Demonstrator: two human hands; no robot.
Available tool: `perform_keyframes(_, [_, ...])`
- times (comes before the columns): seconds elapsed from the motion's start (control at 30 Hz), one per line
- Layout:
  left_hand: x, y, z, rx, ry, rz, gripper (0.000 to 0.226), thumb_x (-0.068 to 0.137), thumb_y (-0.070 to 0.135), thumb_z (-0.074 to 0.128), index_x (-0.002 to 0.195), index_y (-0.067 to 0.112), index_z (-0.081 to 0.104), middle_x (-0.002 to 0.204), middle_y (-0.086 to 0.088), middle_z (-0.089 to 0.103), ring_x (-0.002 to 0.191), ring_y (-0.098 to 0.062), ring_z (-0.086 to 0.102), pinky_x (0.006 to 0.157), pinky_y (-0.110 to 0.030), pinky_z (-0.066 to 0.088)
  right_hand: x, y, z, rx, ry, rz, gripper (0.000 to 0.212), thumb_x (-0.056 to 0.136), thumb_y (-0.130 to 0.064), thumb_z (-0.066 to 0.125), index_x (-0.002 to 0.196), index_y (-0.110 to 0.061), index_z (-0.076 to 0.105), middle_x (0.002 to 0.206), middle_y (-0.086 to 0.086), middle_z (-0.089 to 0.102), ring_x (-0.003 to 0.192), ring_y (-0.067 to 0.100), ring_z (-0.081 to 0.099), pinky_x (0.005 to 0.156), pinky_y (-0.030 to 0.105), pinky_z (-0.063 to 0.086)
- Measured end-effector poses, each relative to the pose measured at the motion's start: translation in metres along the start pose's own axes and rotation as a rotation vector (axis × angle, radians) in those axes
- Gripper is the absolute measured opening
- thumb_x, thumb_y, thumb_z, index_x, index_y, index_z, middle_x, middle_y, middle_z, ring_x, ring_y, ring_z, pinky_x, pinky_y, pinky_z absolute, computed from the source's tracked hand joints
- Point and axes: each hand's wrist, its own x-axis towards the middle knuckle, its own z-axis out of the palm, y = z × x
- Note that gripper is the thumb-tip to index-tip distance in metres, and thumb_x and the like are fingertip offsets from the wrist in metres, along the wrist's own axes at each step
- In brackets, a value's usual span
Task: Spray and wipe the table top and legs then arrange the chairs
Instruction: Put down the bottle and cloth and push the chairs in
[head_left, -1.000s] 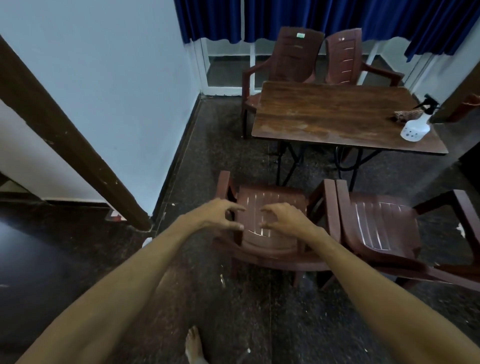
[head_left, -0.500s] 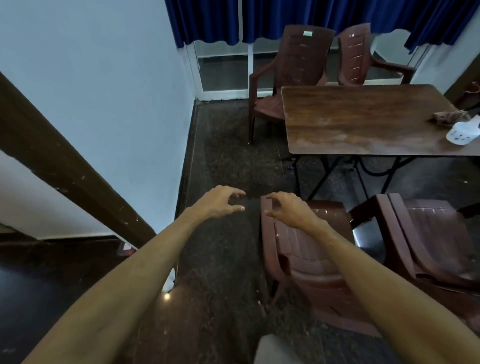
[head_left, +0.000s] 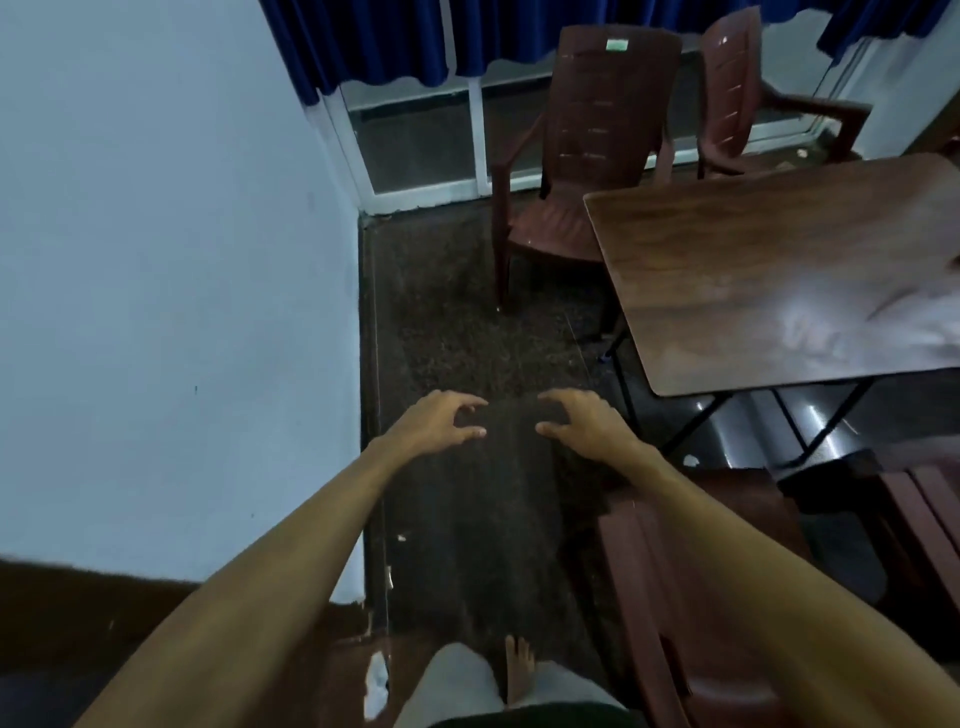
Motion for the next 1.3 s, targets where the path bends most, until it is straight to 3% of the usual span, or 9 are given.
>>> perform_keyframes(0.27, [0.2, -0.086, -0.125, 0.02, -0.001, 0.073, 0.054, 0.095, 0.036, 0.071, 0.145, 0.023, 0.056, 0.14, -0.005, 0.064, 0.124, -0.018, 0.063, 0.106, -0.039, 0.052, 0.21, -0.032, -0.045, 0.031, 0.091, 0.07, 0.056, 0.093, -0.043, 0.067, 0.143, -0.024, 0.051, 0.143, 0.0, 0.055, 0.131, 0.022, 0.052, 0.106, 0.043, 0.046])
perform_keyframes(0.4, [0.306, -0.118, -0.201, 0.048, -0.082, 0.156, 0.056, 0.095, 0.035, 0.071, 0.147, 0.022, 0.054, 0.139, -0.007, 0.064, 0.124, -0.017, 0.063, 0.106, -0.039, 0.052, 0.314, -0.049, -0.08, 0.091, 0.126, 0.154, 0.056, 0.091, -0.042, 0.069, 0.142, -0.022, 0.053, 0.141, 0.001, 0.058, 0.128, 0.022, 0.055, 0.103, 0.043, 0.048])
perform_keyframes(0.8, [0.642, -0.145, -0.383, 0.138, -0.148, 0.364, 0.055, 0.094, 0.035, 0.072, 0.146, 0.029, 0.055, 0.138, -0.003, 0.065, 0.123, -0.017, 0.063, 0.104, -0.041, 0.052, 0.619, -0.05, -0.209, 0.187, 0.301, 0.352, 0.043, 0.089, -0.038, 0.07, 0.126, -0.018, 0.061, 0.126, 0.003, 0.064, 0.118, 0.025, 0.06, 0.094, 0.044, 0.052])
perform_keyframes(1.03, [0.827, -0.15, -0.476, 0.197, -0.158, 0.448, 0.055, 0.091, 0.041, 0.073, 0.143, 0.032, 0.058, 0.137, -0.001, 0.066, 0.127, -0.02, 0.06, 0.105, -0.039, 0.049, 0.786, -0.045, -0.303, 0.234, 0.369, 0.418, 0.053, 0.091, -0.03, 0.068, 0.141, -0.02, 0.052, 0.139, 0.005, 0.058, 0.127, 0.027, 0.055, 0.099, 0.042, 0.049])
perform_keyframes(1.13, [0.902, -0.142, -0.518, 0.202, -0.187, 0.509, 0.054, 0.09, 0.042, 0.073, 0.141, 0.032, 0.06, 0.135, -0.001, 0.068, 0.125, -0.019, 0.063, 0.106, -0.042, 0.05, 0.843, -0.042, -0.346, 0.276, 0.428, 0.463, 0.052, 0.091, -0.034, 0.068, 0.14, -0.021, 0.054, 0.138, 0.003, 0.06, 0.125, 0.025, 0.057, 0.099, 0.043, 0.049])
perform_keyframes(1.2, [0.965, -0.136, -0.544, 0.222, -0.183, 0.582, 0.053, 0.091, 0.037, 0.074, 0.142, 0.028, 0.061, 0.137, -0.002, 0.067, 0.127, -0.019, 0.061, 0.108, -0.032, 0.045, 0.889, -0.032, -0.369, 0.301, 0.462, 0.493, 0.045, 0.087, -0.039, 0.067, 0.128, -0.024, 0.06, 0.124, 0.001, 0.068, 0.116, 0.025, 0.063, 0.092, 0.045, 0.053])
perform_keyframes(1.3, [1.046, -0.119, -0.577, 0.226, -0.178, 0.689, 0.051, 0.091, 0.028, 0.076, 0.141, 0.021, 0.063, 0.133, -0.007, 0.069, 0.122, -0.022, 0.064, 0.095, -0.025, 0.042, 0.949, -0.004, -0.391, 0.342, 0.559, 0.559, 0.056, 0.075, -0.056, 0.06, 0.125, -0.032, 0.061, 0.117, -0.005, 0.071, 0.11, 0.021, 0.067, 0.089, 0.045, 0.055])
